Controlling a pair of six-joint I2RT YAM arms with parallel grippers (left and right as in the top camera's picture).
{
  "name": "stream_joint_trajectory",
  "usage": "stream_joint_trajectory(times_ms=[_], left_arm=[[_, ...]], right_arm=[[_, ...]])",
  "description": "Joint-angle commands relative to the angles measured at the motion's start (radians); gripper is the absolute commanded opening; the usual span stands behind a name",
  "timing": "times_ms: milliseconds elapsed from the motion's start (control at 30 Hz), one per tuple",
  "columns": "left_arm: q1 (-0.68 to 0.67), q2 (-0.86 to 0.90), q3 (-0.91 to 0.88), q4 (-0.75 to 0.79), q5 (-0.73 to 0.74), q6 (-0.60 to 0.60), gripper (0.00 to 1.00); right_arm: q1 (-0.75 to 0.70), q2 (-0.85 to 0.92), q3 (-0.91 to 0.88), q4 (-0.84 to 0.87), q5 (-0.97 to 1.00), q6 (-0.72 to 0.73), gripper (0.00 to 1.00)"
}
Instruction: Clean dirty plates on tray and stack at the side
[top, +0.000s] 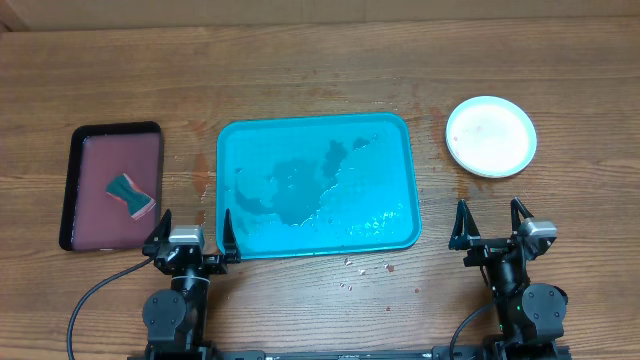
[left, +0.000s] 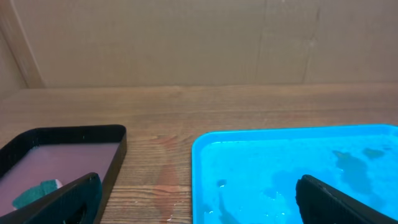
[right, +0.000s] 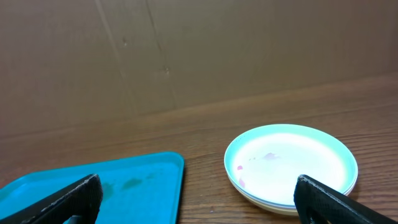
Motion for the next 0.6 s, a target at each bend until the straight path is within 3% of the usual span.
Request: stream_joint_trajectory(times_ms=[0, 167, 567], left_arm=[[0.007, -0.011, -0.004, 0.000, -0.028, -0.022, 1.00], [0.007, -0.011, -0.004, 0.002, -0.012, 0.066, 1.00], [0.007, -0.010, -0.003, 0.003, -0.012, 0.068, 1.00]], right_arm=[[0.005, -0.007, -0.011, 0.006, -0.005, -0.005, 1.00], [0.005, -0.007, -0.011, 0.006, -0.005, -0.004, 1.00], [0.005, -0.007, -0.011, 0.005, -0.005, -0.005, 1.00]])
